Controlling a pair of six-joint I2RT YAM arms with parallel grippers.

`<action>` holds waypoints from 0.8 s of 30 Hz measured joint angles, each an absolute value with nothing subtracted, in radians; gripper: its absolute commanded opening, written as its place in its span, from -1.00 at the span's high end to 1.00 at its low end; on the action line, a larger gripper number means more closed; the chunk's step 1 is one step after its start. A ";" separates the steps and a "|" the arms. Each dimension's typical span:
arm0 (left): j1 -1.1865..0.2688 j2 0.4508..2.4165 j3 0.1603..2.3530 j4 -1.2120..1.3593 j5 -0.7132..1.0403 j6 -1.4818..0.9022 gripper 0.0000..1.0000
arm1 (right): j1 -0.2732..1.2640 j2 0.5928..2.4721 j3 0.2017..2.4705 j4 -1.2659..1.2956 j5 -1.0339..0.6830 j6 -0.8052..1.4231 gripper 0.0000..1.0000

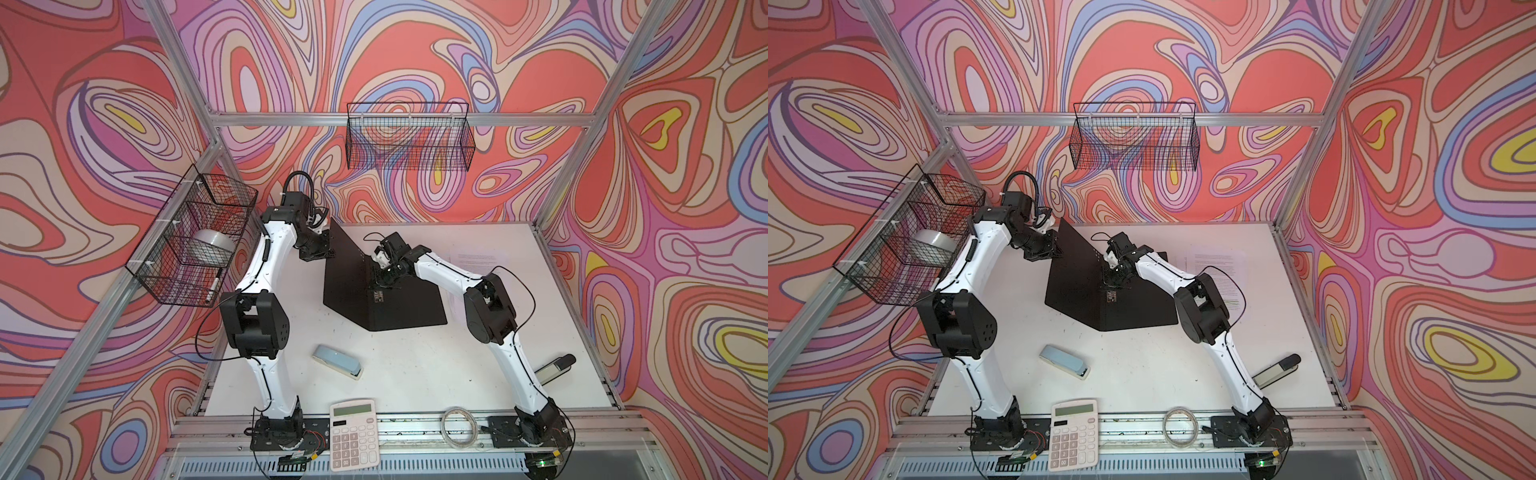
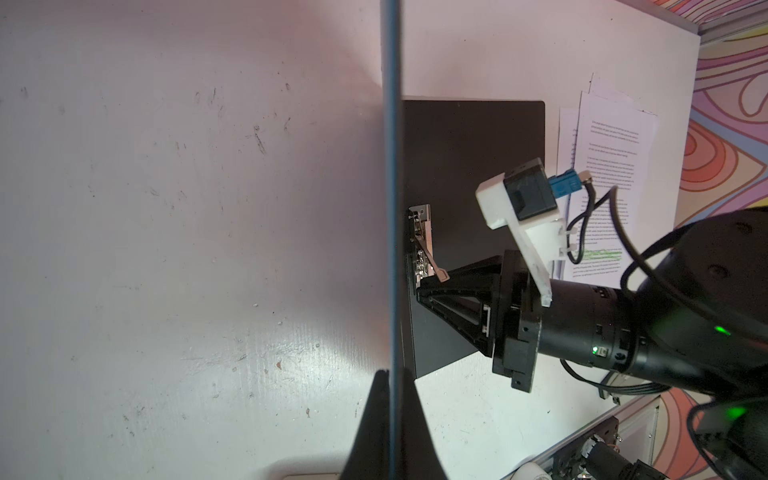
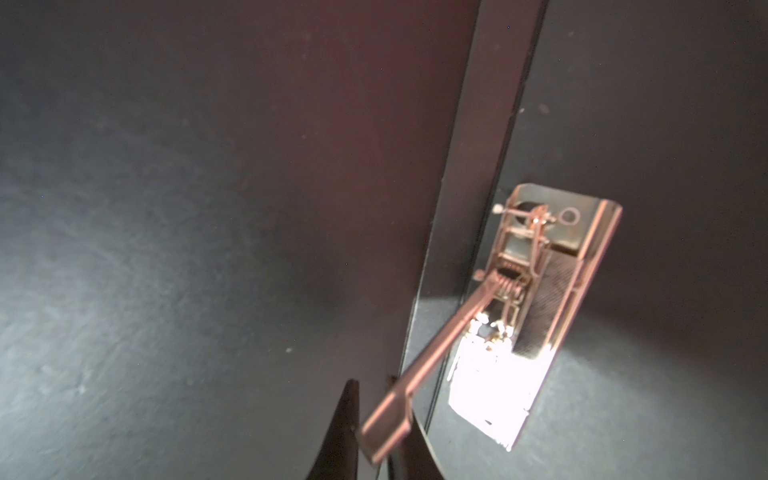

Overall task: Put the files into the folder
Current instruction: 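Pull the clip lever open with the right gripper, then lower the folder cover flat with the left gripper while the right gripper releases the clip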

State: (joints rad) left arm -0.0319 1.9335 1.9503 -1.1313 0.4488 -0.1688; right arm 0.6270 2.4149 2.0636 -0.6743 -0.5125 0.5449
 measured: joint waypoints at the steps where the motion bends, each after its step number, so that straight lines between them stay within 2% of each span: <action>1: -0.031 1.934 1.950 -1.132 0.449 -0.168 1.00 | 0.623 2.418 2.068 -0.672 -0.514 0.542 0.74; 15: -0.031 1.934 1.950 -1.133 0.453 -0.157 1.00 | 0.550 2.553 2.283 -0.636 -0.598 0.514 0.71; 20: -0.031 1.934 1.950 -1.134 0.453 -0.149 1.00 | 0.532 2.604 2.296 -0.601 -0.646 0.534 0.47; 24: -0.031 1.934 1.950 -1.133 0.450 -0.141 1.00 | 0.528 2.614 2.307 -0.572 -0.657 0.552 0.39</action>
